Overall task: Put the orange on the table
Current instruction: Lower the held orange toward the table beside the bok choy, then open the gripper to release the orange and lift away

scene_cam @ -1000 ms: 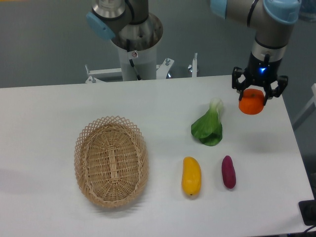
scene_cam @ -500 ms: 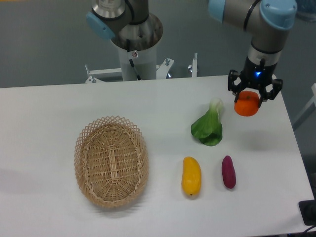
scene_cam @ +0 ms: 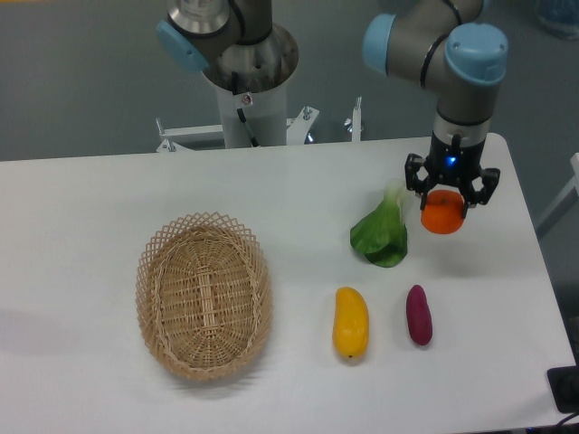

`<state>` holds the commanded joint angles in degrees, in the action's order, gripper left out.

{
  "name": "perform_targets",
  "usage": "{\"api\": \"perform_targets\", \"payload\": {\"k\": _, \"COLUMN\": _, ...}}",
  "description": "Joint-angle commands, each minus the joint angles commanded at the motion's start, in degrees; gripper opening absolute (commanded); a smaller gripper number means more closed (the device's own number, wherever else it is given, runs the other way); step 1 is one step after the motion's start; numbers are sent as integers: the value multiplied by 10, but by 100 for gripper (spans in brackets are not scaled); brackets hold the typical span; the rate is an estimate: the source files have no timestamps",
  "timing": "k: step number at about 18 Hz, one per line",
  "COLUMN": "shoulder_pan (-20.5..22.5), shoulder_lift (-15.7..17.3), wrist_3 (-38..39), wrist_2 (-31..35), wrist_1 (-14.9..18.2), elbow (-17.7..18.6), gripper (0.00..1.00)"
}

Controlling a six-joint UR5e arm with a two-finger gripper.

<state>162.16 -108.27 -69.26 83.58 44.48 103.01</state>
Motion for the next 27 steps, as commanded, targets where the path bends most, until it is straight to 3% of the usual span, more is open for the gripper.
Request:
{"api": "perform_targets", "payload": {"k": 5, "shoulder_pan": 4, "shoulder_lift": -63, "wrist_3": 20, "wrist_2": -2, "wrist_1": -5, "elbow": -31, "gripper": 63}}
{"api": "perform_targets", "payload": {"k": 8, "shoulder_pan": 4, "shoulder_lift": -80, "wrist_3": 32, "wrist_2": -3, "wrist_1": -4, "elbow": -45, "gripper": 63}}
{"api": "perform_targets", "payload": {"k": 13, "shoulder_pan": 1, "shoulder_lift": -102, "wrist_3": 48, "wrist_2": -2, "wrist_1": -5, "elbow": -45, "gripper": 64}}
{"api": "perform_targets", "payload": {"k": 21, "shoulder_pan": -1, "shoulder_lift": -104, "wrist_3": 49, "wrist_2": -1, "wrist_1": -5, "elbow": -42, "gripper": 68}}
{"api": "perform_targets", "payload": {"k": 23, "shoulder_pan": -1, "shoulder_lift": -104, "wrist_3": 48, "wrist_2": -1, "wrist_1": -5, "elbow": -43, "gripper": 73}}
{"api": "perform_targets", "payload": {"k": 25, "shoulder_pan": -1, "shoulder_lift": -104, "wrist_3": 47, "wrist_2": -1, "wrist_1": -5, "elbow": -45, "gripper": 95}}
{"api": "perform_targets", "payload": {"k": 27, "shoulder_pan": -1, "shoulder_lift": -103, "wrist_3": 48, "wrist_2": -1, "wrist_1": -5, "elbow": -46, "gripper": 100}}
